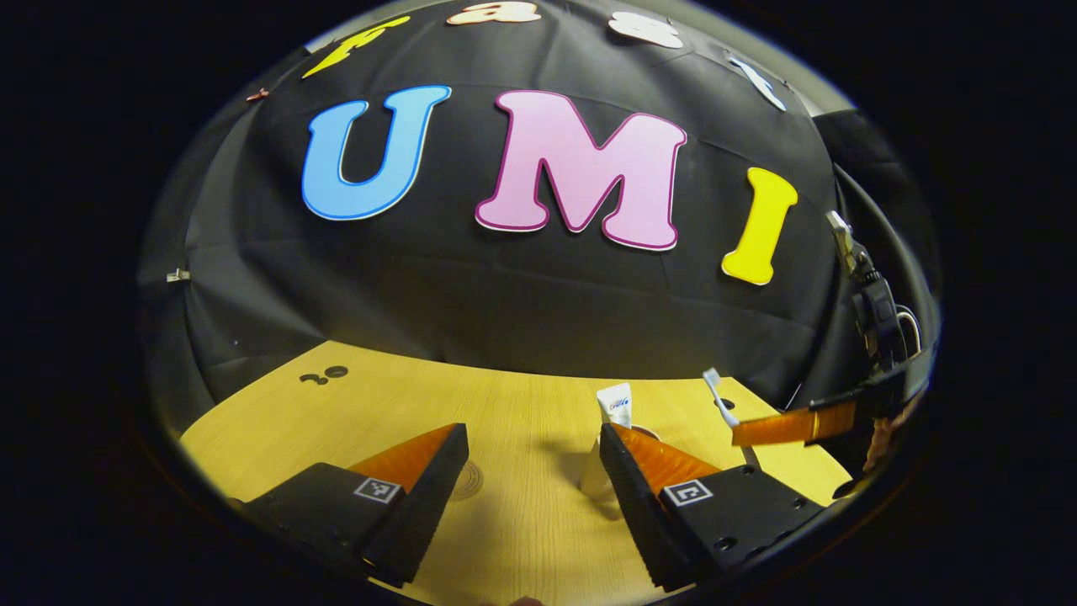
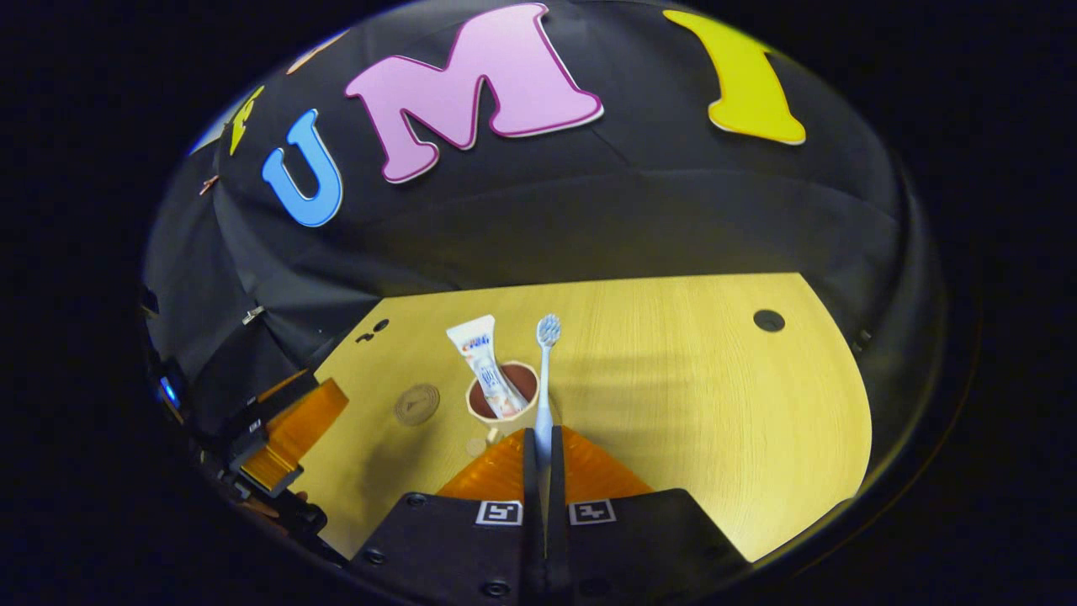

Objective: Put the toothbrush and toothpaste on the desktop into the cup, then pick up the cup and place it on the coaster on the desktop.

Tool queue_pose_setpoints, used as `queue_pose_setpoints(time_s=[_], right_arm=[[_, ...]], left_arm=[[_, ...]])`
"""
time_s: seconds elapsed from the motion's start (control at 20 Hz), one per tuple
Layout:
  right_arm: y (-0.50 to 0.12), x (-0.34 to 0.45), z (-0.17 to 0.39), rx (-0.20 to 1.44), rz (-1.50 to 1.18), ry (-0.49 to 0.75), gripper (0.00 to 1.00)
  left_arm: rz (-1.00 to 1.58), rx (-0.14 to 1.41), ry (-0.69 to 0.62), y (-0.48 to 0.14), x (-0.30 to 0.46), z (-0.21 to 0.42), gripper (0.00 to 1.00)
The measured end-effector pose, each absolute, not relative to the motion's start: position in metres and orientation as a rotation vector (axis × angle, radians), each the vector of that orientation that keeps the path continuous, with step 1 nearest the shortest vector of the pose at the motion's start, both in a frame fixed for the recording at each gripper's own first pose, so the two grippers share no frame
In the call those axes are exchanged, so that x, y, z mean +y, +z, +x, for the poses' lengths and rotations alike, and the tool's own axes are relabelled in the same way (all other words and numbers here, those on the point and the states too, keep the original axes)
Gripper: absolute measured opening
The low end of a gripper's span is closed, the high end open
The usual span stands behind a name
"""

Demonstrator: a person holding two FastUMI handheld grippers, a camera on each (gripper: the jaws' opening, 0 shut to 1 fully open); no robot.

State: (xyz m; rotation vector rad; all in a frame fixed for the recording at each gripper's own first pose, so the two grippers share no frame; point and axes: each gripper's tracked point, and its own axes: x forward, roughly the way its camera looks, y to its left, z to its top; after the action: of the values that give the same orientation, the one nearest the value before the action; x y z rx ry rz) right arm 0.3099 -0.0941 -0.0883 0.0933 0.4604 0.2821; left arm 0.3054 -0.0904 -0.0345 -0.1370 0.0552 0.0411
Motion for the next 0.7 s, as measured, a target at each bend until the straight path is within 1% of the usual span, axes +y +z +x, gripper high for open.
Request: queue_pose_setpoints(time_s=[0.2, 0.35, 0.45, 0.7], right_arm=[[-0.047, -0.078, 0.345, 0.328, 0.126, 0.29, 0.05], [-0.036, -0.062, 0.365, 0.256, 0.158, 0.326, 0.05], [-0.036, -0.053, 0.378, 0.206, 0.153, 0.355, 0.05], [-0.053, -0.042, 0.409, 0.136, 0.146, 0.37, 0.05]], left_arm=[[-0.135, 0.092, 0.038, -0.055, -0.086, 0.287, 0.97], [-0.138, 0.116, 0.037, -0.068, -0.084, 0.28, 0.98], [-0.158, 0.138, 0.033, -0.078, -0.086, 0.278, 0.98], [-0.142, 0.147, 0.015, -0.091, -0.096, 0.28, 0.98]])
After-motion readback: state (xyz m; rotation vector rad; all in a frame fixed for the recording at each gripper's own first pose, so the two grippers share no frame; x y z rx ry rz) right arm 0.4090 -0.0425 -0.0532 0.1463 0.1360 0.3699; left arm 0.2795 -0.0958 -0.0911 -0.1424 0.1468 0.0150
